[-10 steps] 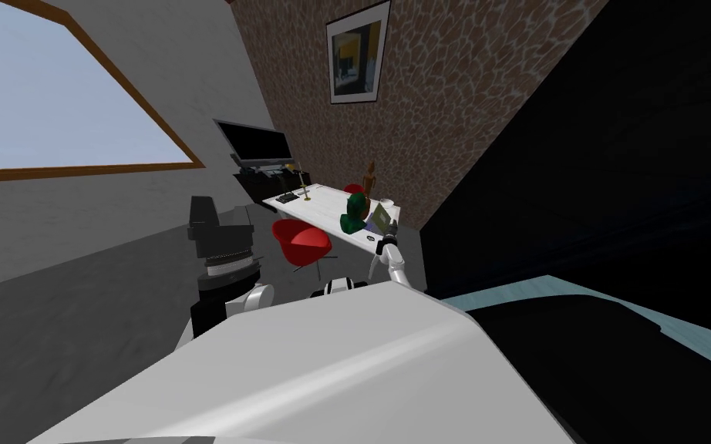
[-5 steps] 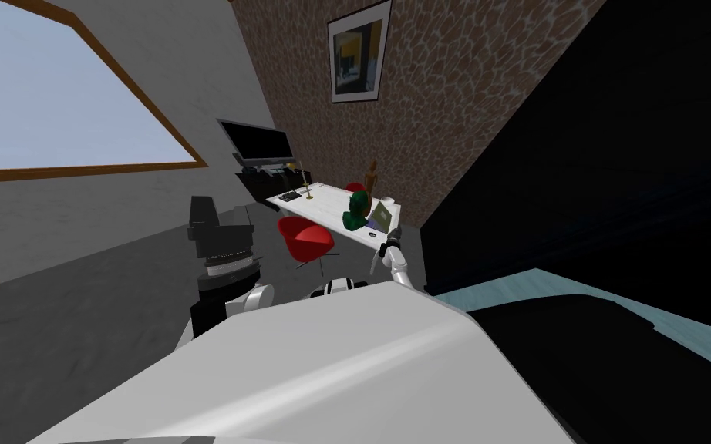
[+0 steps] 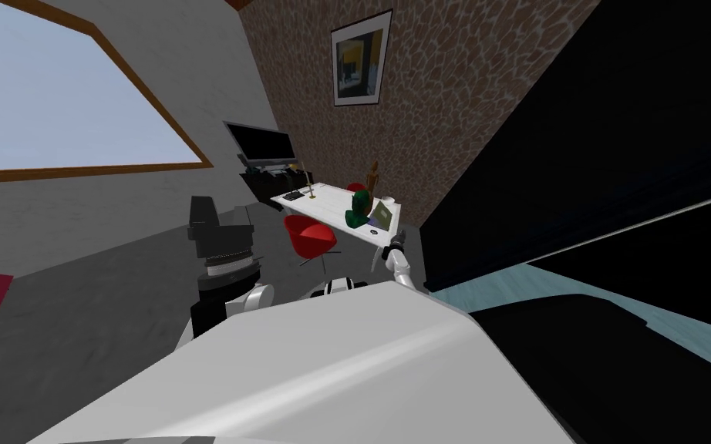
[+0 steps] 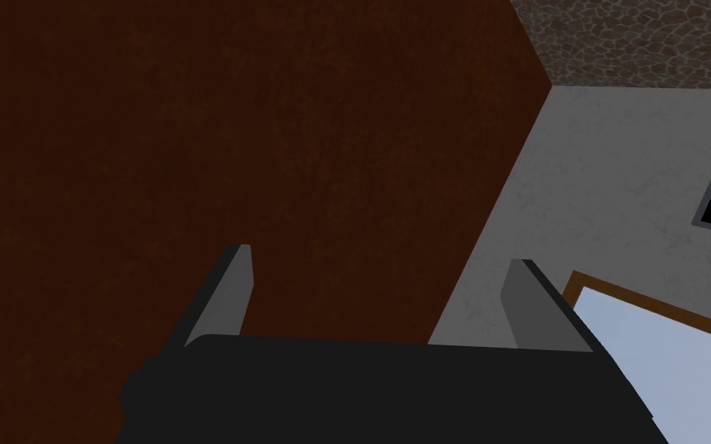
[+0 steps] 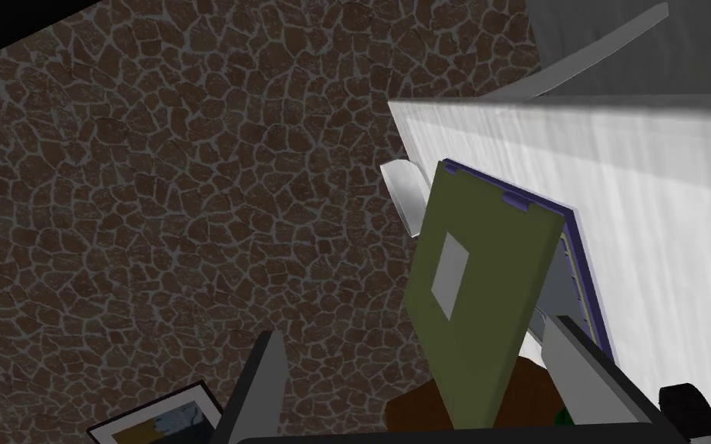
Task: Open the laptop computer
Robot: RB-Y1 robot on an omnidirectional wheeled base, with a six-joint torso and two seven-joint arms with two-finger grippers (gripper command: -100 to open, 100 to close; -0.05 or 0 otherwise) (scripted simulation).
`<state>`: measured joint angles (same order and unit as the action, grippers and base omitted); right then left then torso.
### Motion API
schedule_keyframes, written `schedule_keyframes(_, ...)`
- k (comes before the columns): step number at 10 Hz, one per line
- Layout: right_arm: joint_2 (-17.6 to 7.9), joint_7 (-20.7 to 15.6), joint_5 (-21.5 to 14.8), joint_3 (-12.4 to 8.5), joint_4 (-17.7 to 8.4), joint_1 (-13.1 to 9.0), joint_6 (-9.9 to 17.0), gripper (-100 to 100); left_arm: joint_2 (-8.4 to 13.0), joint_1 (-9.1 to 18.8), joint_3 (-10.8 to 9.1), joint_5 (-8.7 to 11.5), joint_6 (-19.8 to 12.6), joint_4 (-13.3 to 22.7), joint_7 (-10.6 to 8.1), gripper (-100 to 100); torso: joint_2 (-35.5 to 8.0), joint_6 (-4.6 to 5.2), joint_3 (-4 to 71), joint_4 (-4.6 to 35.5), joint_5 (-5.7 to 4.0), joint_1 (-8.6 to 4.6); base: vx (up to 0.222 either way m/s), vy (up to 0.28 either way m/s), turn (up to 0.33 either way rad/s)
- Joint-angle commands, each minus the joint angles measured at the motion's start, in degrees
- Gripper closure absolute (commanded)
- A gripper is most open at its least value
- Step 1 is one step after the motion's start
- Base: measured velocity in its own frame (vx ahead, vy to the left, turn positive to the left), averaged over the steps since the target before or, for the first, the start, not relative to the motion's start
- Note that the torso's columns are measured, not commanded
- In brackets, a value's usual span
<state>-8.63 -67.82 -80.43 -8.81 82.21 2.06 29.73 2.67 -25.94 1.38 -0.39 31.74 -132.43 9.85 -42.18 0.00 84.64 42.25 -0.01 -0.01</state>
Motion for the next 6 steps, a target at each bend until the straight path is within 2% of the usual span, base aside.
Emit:
schedule_keyframes(1,-0.14,3.97,1.47,-1.59,-1.49,1.48,2.03,-100,-0.01,0.01,0.01,0.00,0.00,0.00,0.00,0,-0.20,0.00,-0.12,0.05,0.06,0.23,-0.118,0.109,0.040)
schedule_keyframes(3,-0.48,7.37,1.75,-2.85,-2.85,2.22,3.17,-100,-0.01,0.01,0.01,0.00,0.00,0.00,0.00,0,-0.22,-0.01,-0.14,0.08,0.02,0.03,-0.095,0.083,0.105)
schedule_keyframes(6,-1.15,11.14,1.11,-4.24,-4.02,2.63,3.80,-100,0.00,0.00,0.00,0.00,0.00,0.00,0.00,0,0.15,-0.02,0.09,-0.03,-0.03,-0.11,-0.002,0.033,0.161)
